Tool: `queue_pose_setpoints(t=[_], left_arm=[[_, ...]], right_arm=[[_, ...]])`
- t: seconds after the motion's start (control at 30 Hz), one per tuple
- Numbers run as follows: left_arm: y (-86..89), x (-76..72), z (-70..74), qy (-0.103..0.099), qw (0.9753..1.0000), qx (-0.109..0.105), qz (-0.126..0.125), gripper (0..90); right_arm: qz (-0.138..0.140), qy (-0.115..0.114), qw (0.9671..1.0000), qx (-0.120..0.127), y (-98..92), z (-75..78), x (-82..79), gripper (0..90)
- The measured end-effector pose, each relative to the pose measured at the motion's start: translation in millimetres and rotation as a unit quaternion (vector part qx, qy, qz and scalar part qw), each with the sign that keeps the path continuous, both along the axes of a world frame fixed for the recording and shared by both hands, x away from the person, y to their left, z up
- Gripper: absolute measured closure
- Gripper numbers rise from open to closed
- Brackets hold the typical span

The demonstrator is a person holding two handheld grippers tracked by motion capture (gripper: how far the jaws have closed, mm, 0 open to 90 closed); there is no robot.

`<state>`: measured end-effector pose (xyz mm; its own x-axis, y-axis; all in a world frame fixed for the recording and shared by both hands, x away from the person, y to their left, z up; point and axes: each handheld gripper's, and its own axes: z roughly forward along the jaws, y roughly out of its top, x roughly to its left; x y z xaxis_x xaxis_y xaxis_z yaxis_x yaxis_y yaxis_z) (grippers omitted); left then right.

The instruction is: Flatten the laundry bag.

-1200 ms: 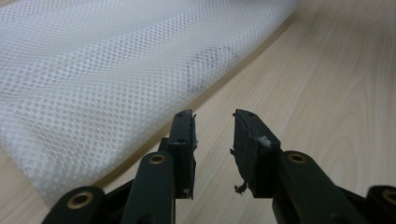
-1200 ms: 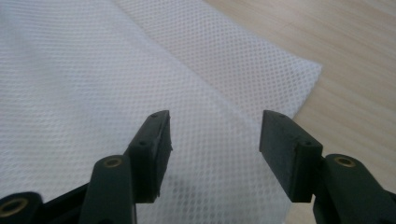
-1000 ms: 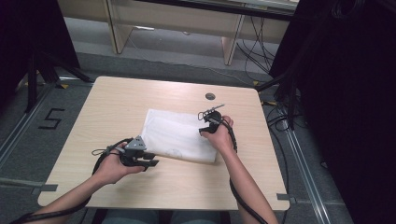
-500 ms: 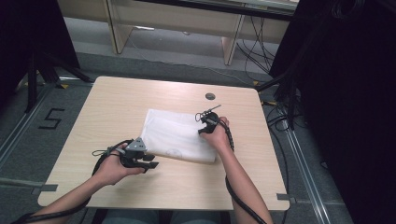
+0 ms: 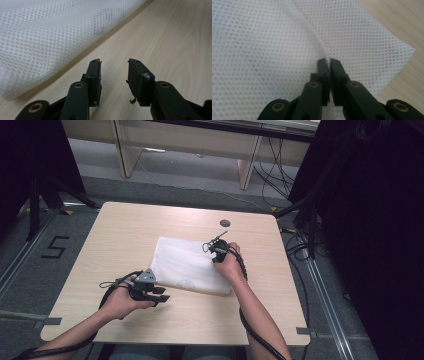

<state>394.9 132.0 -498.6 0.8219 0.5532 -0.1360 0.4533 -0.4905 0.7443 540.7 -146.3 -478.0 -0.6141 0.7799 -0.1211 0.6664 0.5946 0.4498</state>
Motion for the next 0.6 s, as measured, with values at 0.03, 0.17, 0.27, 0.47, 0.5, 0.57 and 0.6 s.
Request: queue_pose_setpoints(t=[0.03,0.17,0.27,0.47,0.5,0.57,0.6], left_arm=[[-0.3,0.0,-0.4,0.000,1.0000,0.000,0.000,62.1],[-0.4,0.0,-0.7,0.000,1.0000,-0.002,0.004,60.8],[0.5,0.4,-0.5,0.000,1.0000,0.000,0.008,60.6],[0.2,1.0,-2.3,0.002,0.9999,-0.008,0.006,58.4],[-0.1,1.0,-2.9,0.002,1.0000,-0.007,0.005,58.2],[-1.0,0.2,-4.2,0.008,0.9999,-0.008,0.009,57.9],[-1.0,0.1,-4.3,0.007,0.9999,-0.006,0.009,57.5]], right_arm=[[-0.006,0.004,1.0000,0.003,0.5,2.4,-1.5,87.9],[0.005,-0.008,0.9999,0.005,0.3,7.9,-3.9,88.0],[0.009,-0.016,0.9998,0.007,2.3,14.9,-9.1,88.0],[0.029,-0.034,0.9986,0.029,0.6,32.6,-20.5,88.1],[0.035,-0.037,0.9982,0.031,0.1,34.2,-21.3,88.1],[0.038,-0.041,0.9978,0.036,0.2,37.9,-26.0,88.1],[0.041,-0.039,0.9977,0.039,0.4,39.8,-28.4,88.1]])
